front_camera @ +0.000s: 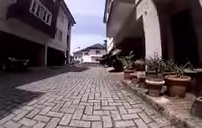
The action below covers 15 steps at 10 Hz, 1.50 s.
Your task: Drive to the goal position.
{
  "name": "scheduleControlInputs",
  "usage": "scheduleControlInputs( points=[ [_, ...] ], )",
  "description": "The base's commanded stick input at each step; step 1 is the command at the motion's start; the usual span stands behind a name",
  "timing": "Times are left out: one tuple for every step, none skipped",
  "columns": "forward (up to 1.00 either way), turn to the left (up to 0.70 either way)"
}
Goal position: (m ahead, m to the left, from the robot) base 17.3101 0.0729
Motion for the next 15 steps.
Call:
scheduleControlInputs(
  points=[
    [0.5,0.0],
    [0.5,0.0],
    [0.5,0.0],
    [0.5,0.0],
    [0.5,0.0],
    [0.5,0.0],
    [0.5,0.0],
    [0.5,0.0],
    [0.5,0.0],
    [0.5,0.0],
    [0.5,0.0],
    [0.5,0.0],
    [0.5,0.0],
    [0.5,0.0],
    [0.5,0.0]
  ],
)
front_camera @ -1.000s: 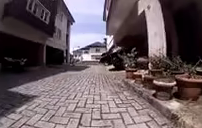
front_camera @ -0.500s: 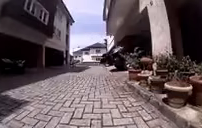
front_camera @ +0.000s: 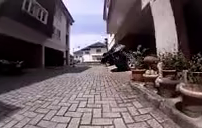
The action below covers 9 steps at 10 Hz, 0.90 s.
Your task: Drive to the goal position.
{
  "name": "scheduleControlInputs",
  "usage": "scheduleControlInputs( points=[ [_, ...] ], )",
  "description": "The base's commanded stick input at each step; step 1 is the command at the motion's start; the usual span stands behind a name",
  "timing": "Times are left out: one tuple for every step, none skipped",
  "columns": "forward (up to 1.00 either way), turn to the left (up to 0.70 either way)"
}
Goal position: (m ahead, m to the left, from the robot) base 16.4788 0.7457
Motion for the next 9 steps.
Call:
scheduleControlInputs(
  points=[
    [0.5,0.0],
    [0.5,0.0],
    [0.5,0.0],
    [0.5,0.0],
    [0.5,0.0],
    [0.5,0.0],
    [0.5,0.0],
    [0.5,0.0],
    [0.5,0.0]
  ],
)
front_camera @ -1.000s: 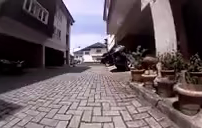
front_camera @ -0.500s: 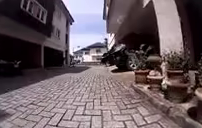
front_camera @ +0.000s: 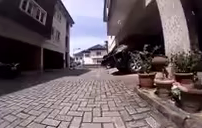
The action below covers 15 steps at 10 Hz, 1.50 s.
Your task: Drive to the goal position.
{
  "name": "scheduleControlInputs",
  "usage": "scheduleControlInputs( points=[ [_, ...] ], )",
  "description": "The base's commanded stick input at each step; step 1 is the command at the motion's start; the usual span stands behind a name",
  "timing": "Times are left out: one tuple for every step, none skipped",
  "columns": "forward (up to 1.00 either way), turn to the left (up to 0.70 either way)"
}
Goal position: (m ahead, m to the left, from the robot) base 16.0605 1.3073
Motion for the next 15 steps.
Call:
scheduleControlInputs(
  points=[
    [0.5,0.0],
    [0.5,0.0],
    [0.5,0.0],
    [0.5,0.0],
    [0.5,0.0],
    [0.5,0.0],
    [0.5,0.0],
    [0.5,0.0],
    [0.5,0.0],
    [0.5,0.0],
    [0.5,0.0],
    [0.5,0.0],
    [0.5,0.0],
    [0.5,0.0],
    [0.5,0.0]
  ],
)
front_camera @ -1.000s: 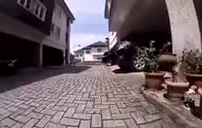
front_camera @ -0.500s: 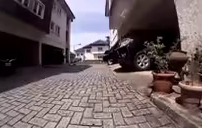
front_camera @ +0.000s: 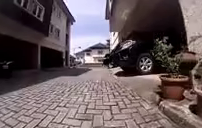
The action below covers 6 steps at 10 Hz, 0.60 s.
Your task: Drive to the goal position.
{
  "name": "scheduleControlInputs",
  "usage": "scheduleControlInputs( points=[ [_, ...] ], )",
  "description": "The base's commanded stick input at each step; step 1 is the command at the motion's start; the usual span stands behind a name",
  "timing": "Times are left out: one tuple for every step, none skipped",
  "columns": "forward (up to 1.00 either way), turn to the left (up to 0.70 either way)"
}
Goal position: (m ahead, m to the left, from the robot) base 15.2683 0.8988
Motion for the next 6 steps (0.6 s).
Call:
scheduleControlInputs(
  points=[
    [0.5,0.0],
    [0.5,0.0],
    [0.5,0.0],
    [0.5,0.0],
    [0.5,0.0],
    [0.5,0.0]
  ],
)
